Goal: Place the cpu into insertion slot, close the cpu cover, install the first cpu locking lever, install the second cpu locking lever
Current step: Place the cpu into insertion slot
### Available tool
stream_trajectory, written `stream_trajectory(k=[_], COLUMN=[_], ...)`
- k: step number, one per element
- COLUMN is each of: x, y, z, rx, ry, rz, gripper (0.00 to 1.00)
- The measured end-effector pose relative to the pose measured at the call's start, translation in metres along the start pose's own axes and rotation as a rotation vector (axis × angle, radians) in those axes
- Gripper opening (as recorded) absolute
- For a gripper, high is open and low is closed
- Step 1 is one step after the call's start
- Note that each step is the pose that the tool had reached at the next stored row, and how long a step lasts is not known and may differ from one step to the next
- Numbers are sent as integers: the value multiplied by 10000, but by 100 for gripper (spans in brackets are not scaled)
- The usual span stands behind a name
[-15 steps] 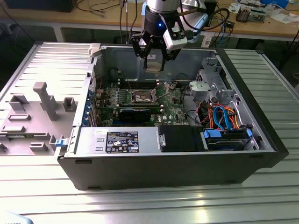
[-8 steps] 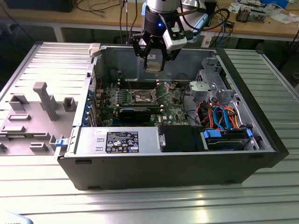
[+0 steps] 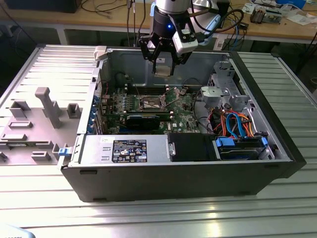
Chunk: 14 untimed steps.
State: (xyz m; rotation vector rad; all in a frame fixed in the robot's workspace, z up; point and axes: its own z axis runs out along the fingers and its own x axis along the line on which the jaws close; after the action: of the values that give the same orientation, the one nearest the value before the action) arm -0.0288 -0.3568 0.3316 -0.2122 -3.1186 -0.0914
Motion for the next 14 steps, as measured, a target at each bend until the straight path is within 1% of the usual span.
stream_trajectory(k=[14], x=[0], y=[0], z=[0], rx=[-4], ry=[-13], rz=[220], gripper=[54])
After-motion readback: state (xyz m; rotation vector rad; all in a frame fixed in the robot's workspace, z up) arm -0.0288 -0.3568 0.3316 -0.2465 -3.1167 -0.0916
